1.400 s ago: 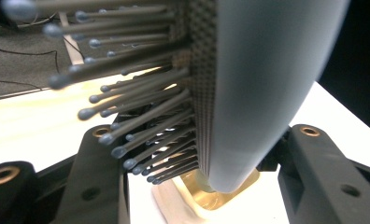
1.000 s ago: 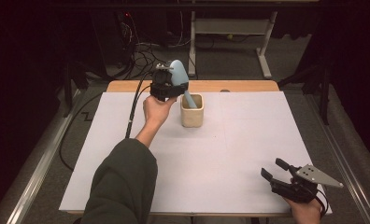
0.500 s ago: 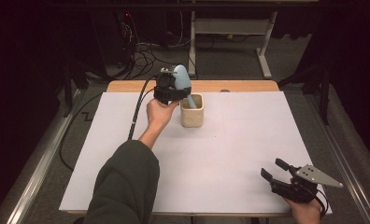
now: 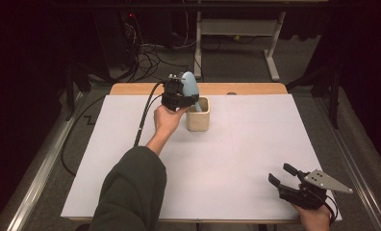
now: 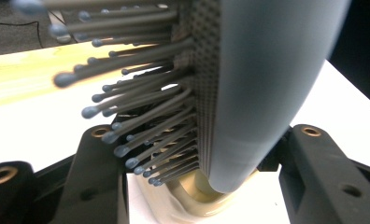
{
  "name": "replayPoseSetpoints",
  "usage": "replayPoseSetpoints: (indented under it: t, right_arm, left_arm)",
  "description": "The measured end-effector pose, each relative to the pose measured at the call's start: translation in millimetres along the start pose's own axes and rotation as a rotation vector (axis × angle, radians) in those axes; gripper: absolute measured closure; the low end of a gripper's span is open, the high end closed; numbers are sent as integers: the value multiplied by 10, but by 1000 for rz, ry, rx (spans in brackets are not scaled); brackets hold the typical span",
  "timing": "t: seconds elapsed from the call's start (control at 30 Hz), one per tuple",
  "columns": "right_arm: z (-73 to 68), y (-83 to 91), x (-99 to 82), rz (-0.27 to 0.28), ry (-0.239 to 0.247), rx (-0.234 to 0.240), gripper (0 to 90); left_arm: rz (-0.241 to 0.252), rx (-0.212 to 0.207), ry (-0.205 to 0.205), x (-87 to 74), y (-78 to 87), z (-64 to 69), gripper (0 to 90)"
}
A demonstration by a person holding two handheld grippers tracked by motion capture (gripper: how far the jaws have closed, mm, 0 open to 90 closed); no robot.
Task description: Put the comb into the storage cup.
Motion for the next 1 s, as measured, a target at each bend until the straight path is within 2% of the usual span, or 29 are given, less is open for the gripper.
replayPoseSetpoints:
  t: [0.43, 0.8, 1.0]
  right_arm:
    - [1, -2, -1, 0, -1, -3, 295]
    - [-1, -3, 0, 0, -2, -2, 294]
    - [2, -2, 0, -1, -2, -3, 294]
  left_arm:
    - [-3, 10, -14, -27, -50, 22, 508]
    - [-5, 15, -2, -28, -55, 15, 506]
    - [-9, 36, 4, -27, -48, -15, 486]
Point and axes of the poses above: each handheld gripper's, and its own axes: y roughly backward along the jaws, x roughly out of its top, z roughly to its right, the point moved 10 cm from there along -y, roughly forward along the jaws, and after that the axes turned 1 degree about -y, right-handed, at the moved point
